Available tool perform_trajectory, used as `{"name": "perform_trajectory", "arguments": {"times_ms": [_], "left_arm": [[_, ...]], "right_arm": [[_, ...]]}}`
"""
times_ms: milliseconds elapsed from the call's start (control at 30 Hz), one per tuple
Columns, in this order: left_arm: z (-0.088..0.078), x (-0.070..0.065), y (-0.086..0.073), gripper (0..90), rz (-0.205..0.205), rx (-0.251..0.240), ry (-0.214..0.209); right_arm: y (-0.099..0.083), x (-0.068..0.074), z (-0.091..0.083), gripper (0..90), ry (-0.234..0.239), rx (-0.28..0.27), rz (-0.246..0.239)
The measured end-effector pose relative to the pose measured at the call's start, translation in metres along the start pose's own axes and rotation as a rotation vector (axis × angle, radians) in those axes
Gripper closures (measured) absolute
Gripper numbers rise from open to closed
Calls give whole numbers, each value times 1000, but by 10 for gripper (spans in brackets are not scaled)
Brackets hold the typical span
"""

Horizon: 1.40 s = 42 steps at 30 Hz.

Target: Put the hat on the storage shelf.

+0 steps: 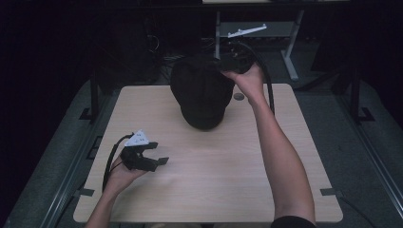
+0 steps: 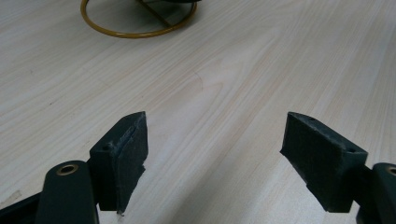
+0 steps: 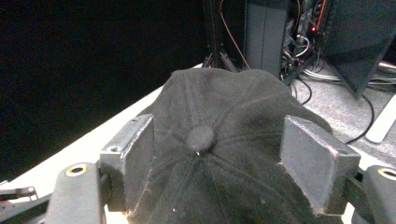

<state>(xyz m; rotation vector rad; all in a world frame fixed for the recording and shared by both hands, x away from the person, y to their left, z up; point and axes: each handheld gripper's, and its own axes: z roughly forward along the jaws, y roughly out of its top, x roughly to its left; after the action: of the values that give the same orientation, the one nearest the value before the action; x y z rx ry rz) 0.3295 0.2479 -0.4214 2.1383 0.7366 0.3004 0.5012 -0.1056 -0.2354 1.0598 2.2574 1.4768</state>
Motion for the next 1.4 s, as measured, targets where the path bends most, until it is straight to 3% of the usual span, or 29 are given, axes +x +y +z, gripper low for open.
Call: {"name": "perform_trajectory", "arguments": {"times_ms": [700, 1400], "left_arm": [[-3, -1, -1, 221, 2, 12, 20], [0, -3, -1, 221, 19, 32, 24]], "right_arm": [[-26, -6, -42, 228, 0, -5, 31], [-55, -12, -73, 218, -5, -2, 51]]}}
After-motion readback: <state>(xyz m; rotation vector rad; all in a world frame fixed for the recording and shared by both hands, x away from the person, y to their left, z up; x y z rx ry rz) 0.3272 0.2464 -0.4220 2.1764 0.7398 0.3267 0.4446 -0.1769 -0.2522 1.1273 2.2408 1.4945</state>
